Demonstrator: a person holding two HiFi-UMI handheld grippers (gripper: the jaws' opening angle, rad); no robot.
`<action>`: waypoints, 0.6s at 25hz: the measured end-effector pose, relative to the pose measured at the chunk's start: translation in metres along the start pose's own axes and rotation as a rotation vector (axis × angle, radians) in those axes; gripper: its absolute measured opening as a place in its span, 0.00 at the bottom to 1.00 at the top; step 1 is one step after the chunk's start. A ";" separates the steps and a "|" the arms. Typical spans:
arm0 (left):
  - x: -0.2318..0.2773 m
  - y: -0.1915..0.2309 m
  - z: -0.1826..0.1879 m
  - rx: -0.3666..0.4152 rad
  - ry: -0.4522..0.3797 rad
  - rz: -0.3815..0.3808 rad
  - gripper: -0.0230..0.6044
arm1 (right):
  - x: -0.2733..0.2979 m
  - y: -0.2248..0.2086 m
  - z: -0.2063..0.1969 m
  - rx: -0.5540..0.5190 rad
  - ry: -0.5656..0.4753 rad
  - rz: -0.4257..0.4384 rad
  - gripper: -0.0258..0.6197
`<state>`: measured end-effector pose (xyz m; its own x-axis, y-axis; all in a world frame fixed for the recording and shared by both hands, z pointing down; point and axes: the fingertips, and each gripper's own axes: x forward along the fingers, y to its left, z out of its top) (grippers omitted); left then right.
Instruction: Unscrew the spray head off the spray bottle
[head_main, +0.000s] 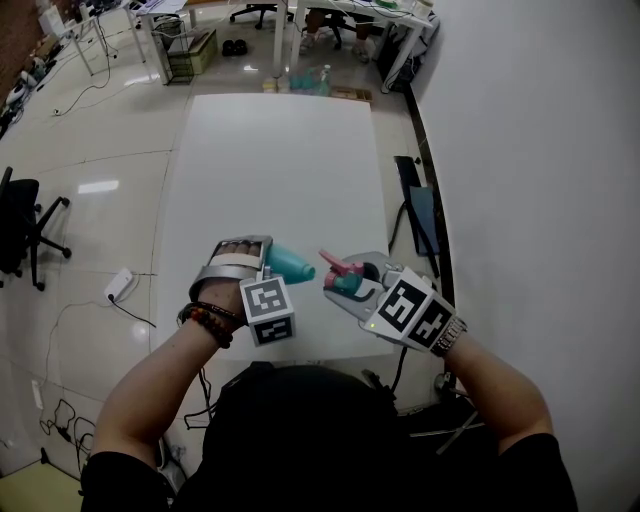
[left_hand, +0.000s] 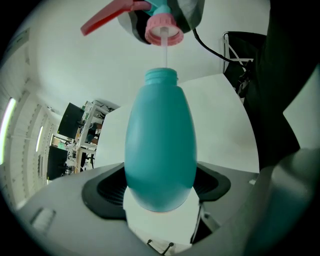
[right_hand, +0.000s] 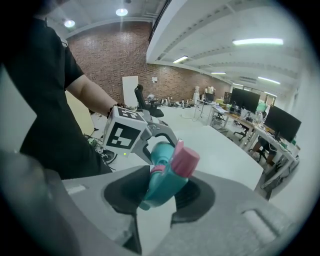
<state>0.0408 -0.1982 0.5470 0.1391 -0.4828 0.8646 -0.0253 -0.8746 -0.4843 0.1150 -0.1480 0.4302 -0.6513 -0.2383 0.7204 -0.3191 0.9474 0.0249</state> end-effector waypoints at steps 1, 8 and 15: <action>0.001 -0.001 -0.003 -0.006 0.003 -0.002 0.71 | -0.002 0.000 0.000 0.002 -0.005 0.002 0.23; 0.007 -0.006 -0.021 -0.050 0.020 -0.018 0.71 | -0.011 -0.001 0.001 0.035 -0.040 0.008 0.23; 0.010 -0.005 -0.037 -0.095 0.033 -0.025 0.71 | -0.017 -0.002 0.003 0.054 -0.071 0.002 0.23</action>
<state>0.0061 -0.2001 0.5635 0.1078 -0.4605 0.8811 -0.1159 -0.8860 -0.4489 0.1249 -0.1463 0.4159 -0.6985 -0.2532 0.6693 -0.3534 0.9354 -0.0150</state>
